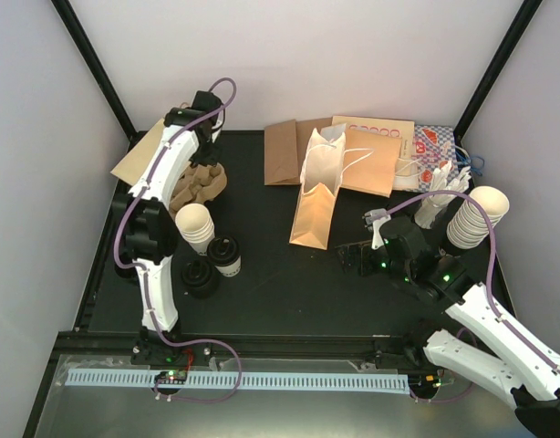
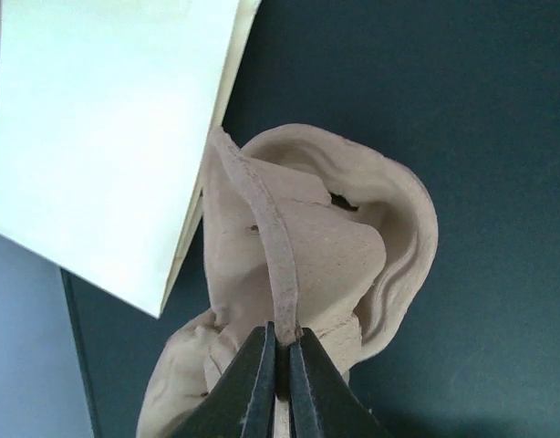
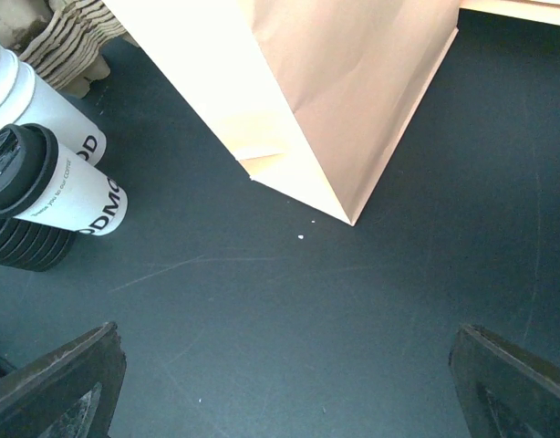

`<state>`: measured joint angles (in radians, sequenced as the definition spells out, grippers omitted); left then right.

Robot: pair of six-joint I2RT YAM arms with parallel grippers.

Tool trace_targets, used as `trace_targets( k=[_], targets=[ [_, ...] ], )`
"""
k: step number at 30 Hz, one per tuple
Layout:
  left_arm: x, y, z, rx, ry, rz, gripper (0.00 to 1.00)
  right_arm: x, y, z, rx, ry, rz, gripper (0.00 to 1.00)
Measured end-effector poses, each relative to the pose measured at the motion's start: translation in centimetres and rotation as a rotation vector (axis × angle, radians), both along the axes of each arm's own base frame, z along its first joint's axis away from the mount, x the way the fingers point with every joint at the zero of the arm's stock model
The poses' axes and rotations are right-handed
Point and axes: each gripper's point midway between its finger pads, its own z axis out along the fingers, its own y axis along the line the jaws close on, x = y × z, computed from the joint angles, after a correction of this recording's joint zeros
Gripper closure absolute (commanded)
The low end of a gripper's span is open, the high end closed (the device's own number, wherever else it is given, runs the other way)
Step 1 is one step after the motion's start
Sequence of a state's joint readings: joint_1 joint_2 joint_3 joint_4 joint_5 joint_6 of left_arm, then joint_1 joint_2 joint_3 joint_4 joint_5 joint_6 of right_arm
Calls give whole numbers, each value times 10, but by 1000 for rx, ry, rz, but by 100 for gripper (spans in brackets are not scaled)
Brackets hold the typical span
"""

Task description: Pack the takeout coffee

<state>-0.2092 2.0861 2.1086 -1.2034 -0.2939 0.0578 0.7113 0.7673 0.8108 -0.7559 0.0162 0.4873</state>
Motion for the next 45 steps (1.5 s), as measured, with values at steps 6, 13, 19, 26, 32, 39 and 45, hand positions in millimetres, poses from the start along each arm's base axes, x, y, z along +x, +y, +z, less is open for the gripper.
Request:
trace_targets(
  k=[6, 13, 19, 26, 32, 39, 45],
  targets=[
    [-6, 10, 17, 64, -43, 41, 95, 0, 0, 0, -1, 1, 0, 1],
    [-11, 21, 40, 119, -101, 82, 98, 0, 0, 0, -1, 1, 0, 1],
    [-26, 10, 87, 133, -209, 64, 98, 0, 0, 0, 0, 1, 0, 1],
    [-57, -29, 136, 166, -323, -13, 98, -1, 0, 2, 4, -5, 0, 1],
    [-95, -73, 171, 157, -415, -110, 98, -3, -5, 9, 22, -30, -11, 1],
    [-171, -123, 206, 137, -516, -247, 98, -6, -23, 22, 40, -81, -85, 1],
    [-235, -151, 193, 84, -489, -375, 98, -6, -40, 33, 73, -123, -173, 0]
  ],
)
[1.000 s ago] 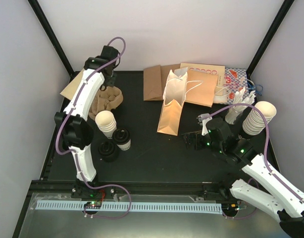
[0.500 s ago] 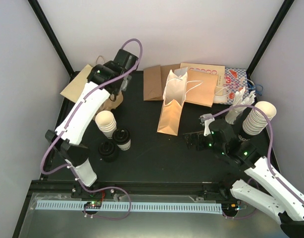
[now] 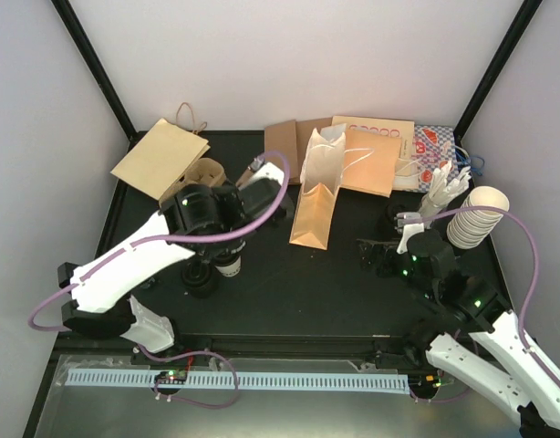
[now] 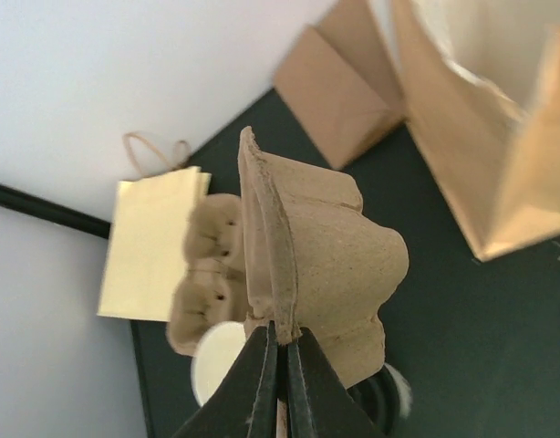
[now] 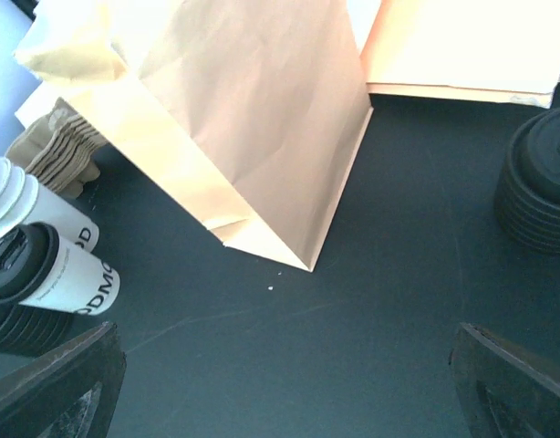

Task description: Pack the takeout coffee

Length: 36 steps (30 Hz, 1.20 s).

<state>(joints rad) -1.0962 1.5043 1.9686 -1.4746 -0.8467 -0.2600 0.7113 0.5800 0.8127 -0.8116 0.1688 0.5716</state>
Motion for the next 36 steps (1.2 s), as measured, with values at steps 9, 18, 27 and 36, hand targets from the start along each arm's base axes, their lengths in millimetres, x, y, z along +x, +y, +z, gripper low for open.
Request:
trace_targets(
  k=[9, 18, 27, 36],
  targets=[
    [-62, -38, -45, -69, 180, -145, 98, 4, -14, 2, 19, -3, -103, 0],
    [-100, -72, -96, -69, 328, -236, 98, 2, -21, 0, 39, 10, -150, 0],
    [-106, -123, -164, 1, 381, -224, 99, 2, -25, -3, 52, 22, -180, 0],
    [-108, -173, -238, 40, 450, -221, 43, 0, -27, -9, 34, 47, -185, 0]
  ],
)
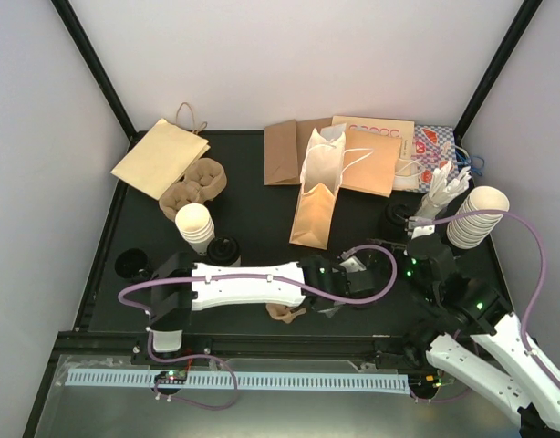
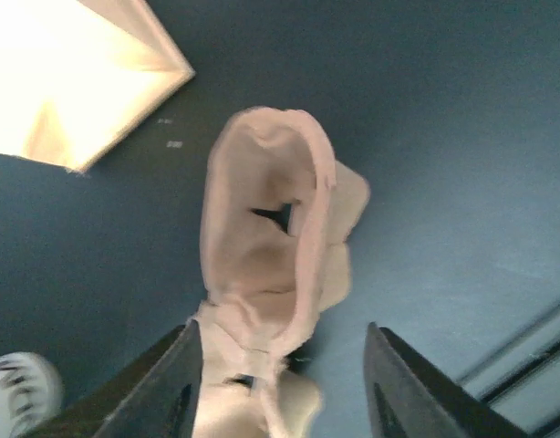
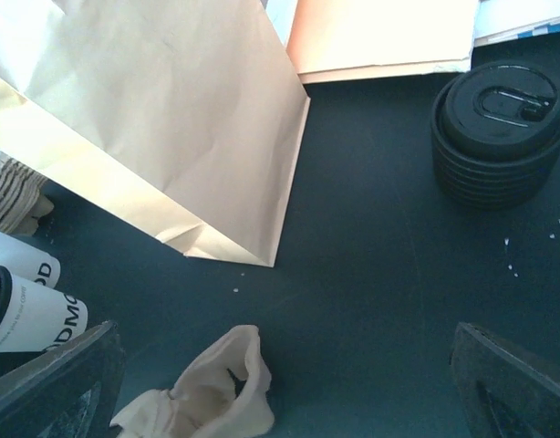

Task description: Pack the takeout coffee

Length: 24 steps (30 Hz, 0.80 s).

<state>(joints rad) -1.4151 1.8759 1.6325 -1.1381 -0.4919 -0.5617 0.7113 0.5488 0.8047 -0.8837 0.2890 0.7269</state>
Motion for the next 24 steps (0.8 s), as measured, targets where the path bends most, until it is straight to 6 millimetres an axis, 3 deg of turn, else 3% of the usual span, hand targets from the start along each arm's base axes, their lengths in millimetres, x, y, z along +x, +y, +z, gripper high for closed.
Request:
trace_targets(
  k=[3, 7, 12, 15, 18, 22, 24],
  targets=[
    [-15, -22, -11, -97, 102, -56, 37, -3, -2, -3, -12, 21, -2, 0],
    [-32, -40, -14, -237, 250, -112, 36, -7, -7, 3, -19, 29, -7, 0],
    [-24, -37, 25, -417, 305, -120, 36, -11, -10, 15, -30, 34, 0, 0],
    [-7, -14, 63, -533, 283, -90, 33, -11, 2, 8, -60, 81, 57, 2],
    [13, 15, 91, -615, 237, -45, 22, -11, 21, -9, -95, 164, 155, 6],
    [38, 64, 103, -669, 168, 41, 3, -15, 51, -35, -127, 282, 307, 7],
    [50, 89, 102, -682, 139, 89, 1, -16, 65, -48, -153, 332, 368, 7]
  ],
)
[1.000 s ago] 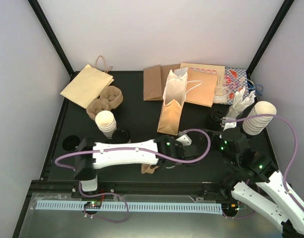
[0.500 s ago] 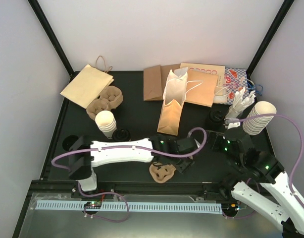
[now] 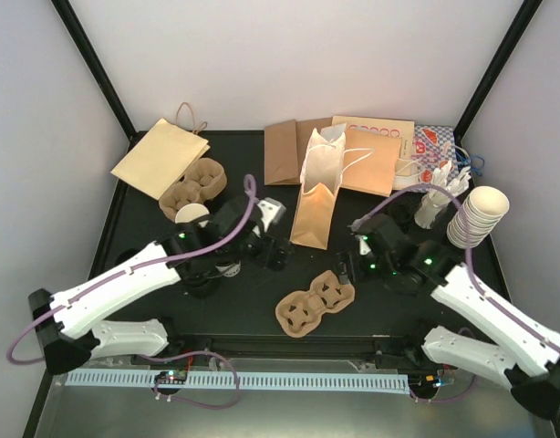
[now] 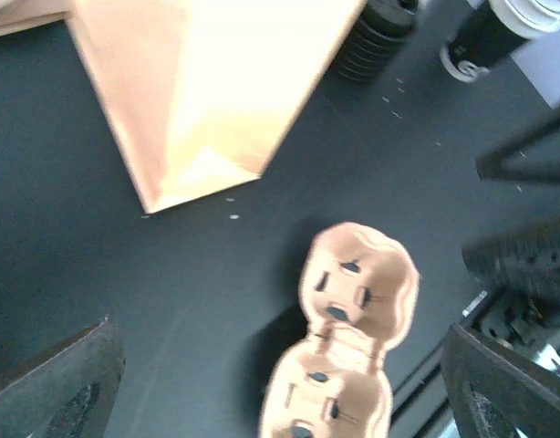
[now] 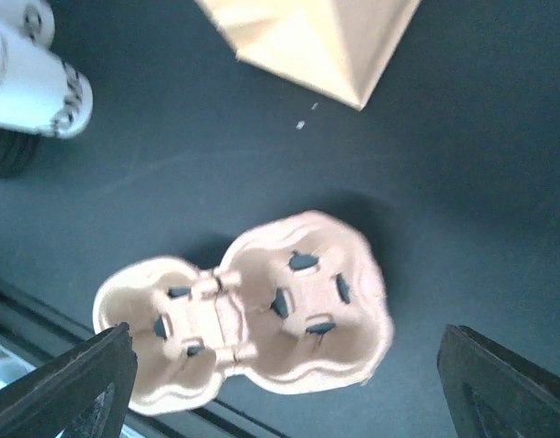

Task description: Pack the takeout coffee

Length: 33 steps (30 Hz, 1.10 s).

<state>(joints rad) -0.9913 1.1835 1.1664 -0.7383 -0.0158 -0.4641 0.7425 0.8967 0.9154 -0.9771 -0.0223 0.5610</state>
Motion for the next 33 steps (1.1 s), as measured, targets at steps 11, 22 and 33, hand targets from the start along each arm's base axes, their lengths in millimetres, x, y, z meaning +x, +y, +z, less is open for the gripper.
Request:
trace_targets(
  k=[11, 22, 33],
  targets=[
    [47, 72, 18, -45, -65, 213, 1, -33, 65, -62, -165, 133, 272, 10],
    [53, 90, 26, -44, -110, 246, 1, -49, 84, -106, -284, 188, 348, 23],
    [54, 94, 17, -26, -101, 253, 1, -51, 88, -133, -354, 212, 353, 31]
  ],
)
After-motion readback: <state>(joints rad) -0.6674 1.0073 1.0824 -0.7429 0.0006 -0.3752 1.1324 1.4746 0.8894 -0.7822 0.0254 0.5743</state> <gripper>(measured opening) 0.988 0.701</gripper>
